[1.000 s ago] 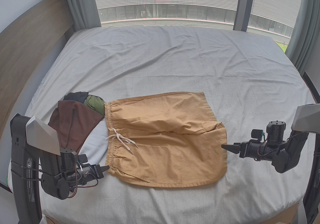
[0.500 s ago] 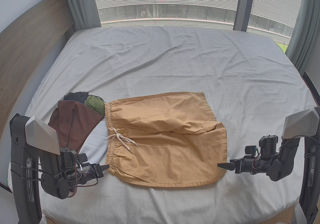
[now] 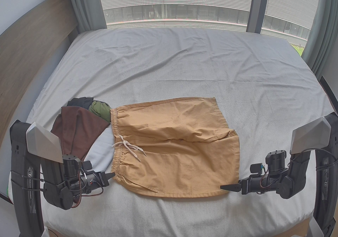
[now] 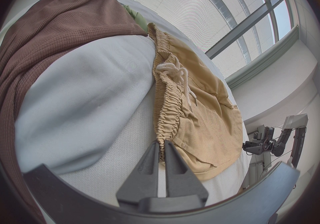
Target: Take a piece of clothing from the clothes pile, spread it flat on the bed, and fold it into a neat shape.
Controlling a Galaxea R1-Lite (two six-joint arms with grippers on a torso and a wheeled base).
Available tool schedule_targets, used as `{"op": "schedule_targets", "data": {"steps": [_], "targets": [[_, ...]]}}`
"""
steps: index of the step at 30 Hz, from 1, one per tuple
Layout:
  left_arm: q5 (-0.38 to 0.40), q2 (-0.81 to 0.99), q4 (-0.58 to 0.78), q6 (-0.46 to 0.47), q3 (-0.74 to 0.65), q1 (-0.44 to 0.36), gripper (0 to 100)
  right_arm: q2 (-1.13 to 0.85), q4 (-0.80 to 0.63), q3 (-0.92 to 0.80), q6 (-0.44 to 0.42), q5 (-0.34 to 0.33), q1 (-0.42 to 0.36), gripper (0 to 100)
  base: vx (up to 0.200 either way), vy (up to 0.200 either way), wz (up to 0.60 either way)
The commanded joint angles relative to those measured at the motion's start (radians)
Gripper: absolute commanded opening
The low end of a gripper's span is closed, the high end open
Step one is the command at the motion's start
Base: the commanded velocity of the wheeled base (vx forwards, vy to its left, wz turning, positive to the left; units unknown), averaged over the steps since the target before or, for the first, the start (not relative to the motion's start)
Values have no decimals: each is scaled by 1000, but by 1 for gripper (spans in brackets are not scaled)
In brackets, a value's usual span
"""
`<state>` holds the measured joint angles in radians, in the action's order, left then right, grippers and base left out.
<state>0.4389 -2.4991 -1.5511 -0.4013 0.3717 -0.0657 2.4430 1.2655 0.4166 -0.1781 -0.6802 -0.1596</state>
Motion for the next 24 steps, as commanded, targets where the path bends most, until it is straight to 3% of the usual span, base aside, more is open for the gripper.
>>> {"op": "schedule_targets", "data": {"steps": [1,5,12,24], "targets": [[0,0,0,-1,4,1,0,-35,14,-30,-20,-28,-14,100,0,0,0],[0,0,-1,-1,7,1,0,-105,41,-81,-66,-44,-17,100,0,0,0],[0,0,-1,-1,7,3,0,-219,21,-140,-72,-56,2,100,0,0,0],[0,0,-1,4,7,1,0,-220,-37,-127,-64,-55,60,100,0,0,0]]}}
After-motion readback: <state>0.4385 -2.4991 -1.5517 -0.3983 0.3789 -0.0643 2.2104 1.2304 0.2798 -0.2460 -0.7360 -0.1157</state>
